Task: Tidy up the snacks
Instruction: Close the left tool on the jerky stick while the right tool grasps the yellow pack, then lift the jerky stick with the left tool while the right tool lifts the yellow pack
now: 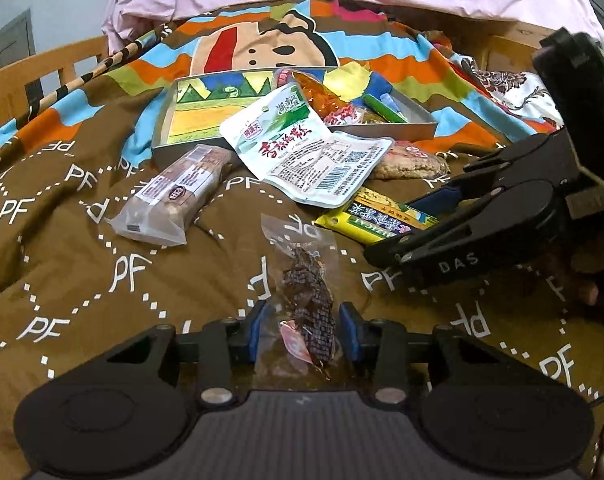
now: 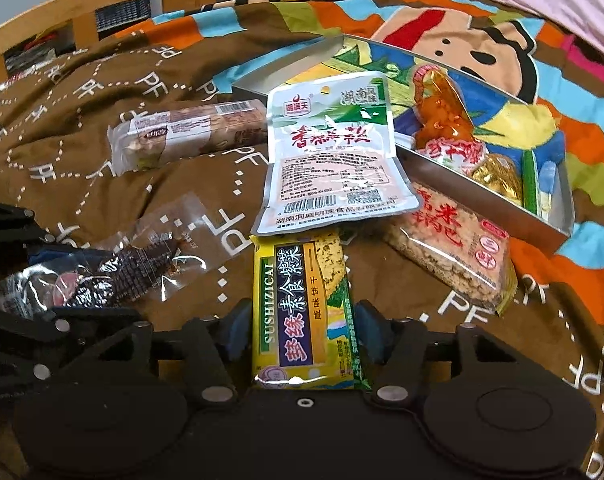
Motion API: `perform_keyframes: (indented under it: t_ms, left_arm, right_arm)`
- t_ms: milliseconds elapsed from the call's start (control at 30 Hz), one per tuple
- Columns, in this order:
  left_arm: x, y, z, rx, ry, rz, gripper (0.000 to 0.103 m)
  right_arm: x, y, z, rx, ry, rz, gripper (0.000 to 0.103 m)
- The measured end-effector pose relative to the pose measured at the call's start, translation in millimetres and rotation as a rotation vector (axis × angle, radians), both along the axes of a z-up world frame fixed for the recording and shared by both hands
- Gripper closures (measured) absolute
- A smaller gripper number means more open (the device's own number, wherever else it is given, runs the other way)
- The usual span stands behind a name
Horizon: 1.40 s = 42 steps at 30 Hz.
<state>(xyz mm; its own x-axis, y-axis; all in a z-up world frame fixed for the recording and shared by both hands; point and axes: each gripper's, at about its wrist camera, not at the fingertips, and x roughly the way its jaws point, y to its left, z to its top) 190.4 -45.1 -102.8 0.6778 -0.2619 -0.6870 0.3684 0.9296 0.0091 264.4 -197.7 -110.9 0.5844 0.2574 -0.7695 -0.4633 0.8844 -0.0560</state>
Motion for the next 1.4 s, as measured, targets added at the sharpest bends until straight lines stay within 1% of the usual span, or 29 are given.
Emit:
perform_keyframes:
  t_ms: [33, 133, 200, 333, 433, 533, 567, 633, 700, 800, 867, 900, 1067, 1167, 1267, 1400]
  left_arm:
    - [-0.4, -0.7, 0.1, 0.004, -0.005, -0.001, 0.062]
    - [-3.5, -3.4, 1.8, 0.011, -0.023, -0.002, 0.063]
    - [-6.4, -4.0, 4.1, 0.012, -0.038, -0.001, 0.071]
    - [-9.4, -3.1, 8.2, 0.001, -0.048, 0.008, 0.076]
    - [-11.6, -1.8, 9.3, -0.017, -0.042, 0.018, 0.08]
    - [-11.9, 1.0, 11.4, -0.063, -0.024, 0.034, 0.085]
    - [-11.5, -0.1, 11.3, -0.065, -0.018, 0.027, 0.085]
    - [-11.1, -6.4, 9.5, -0.039, -0.012, 0.007, 0.085]
    - [-8.2, -12.0, 7.1, -0.028, 0.001, -0.006, 0.085]
    - [0.3, -15.5, 4.2, -0.034, 0.025, 0.008, 0.085]
    - [2.8, -16.0, 4.4, -0.033, 0.025, 0.024, 0.089]
    - [2.9, -15.4, 5.5, -0.04, 0.024, 0.034, 0.09]
    - [-6.6, -13.0, 12.5, -0.064, -0.013, 0.063, 0.091]
    - [-14.6, -10.1, 19.3, -0.087, -0.042, 0.104, 0.091]
    - [-18.9, -8.7, 29.2, -0.109, -0.078, 0.138, 0.091]
    - [-17.3, -10.3, 47.5, -0.114, -0.136, 0.158, 0.091]
  right_arm:
    - [-0.6, 1.6, -0.2, -0.008, -0.007, 0.007, 0.051]
    - [-4.4, 5.5, 1.7, -0.033, -0.028, 0.022, 0.052]
    - [-5.6, 6.1, 2.9, -0.042, -0.03, 0.02, 0.052]
    - [-14.1, 6.2, 8.4, -0.058, -0.037, 0.017, 0.052]
    - [-25.7, 9.6, 13.7, -0.097, -0.086, 0.039, 0.052]
    - [-32.4, 10.1, 19.1, -0.1, -0.114, 0.05, 0.052]
    - [-33.7, 10.4, 20.0, -0.103, -0.12, 0.052, 0.052]
    - [-35.0, 10.1, 21.5, -0.105, -0.128, 0.052, 0.052]
    - [-34.8, 8.4, 23.0, -0.102, -0.131, 0.043, 0.052]
    - [-34.6, 4.7, 25.0, -0.093, -0.131, 0.027, 0.052]
    - [-35.6, 2.8, 26.2, -0.091, -0.136, 0.021, 0.052]
    - [-36.5, 2.3, 26.9, -0.09, -0.141, 0.02, 0.052]
    - [-43.2, 0.5, 34.3, -0.091, -0.2, 0.024, 0.052]
    - [-47.7, -0.3, 40.2, -0.092, -0.245, 0.019, 0.052]
    - [-53.1, -2.5, 47.0, -0.087, -0.298, 0.009, 0.052]
    - [-58.9, -6.5, 58.4, -0.077, -0.38, -0.007, 0.052]
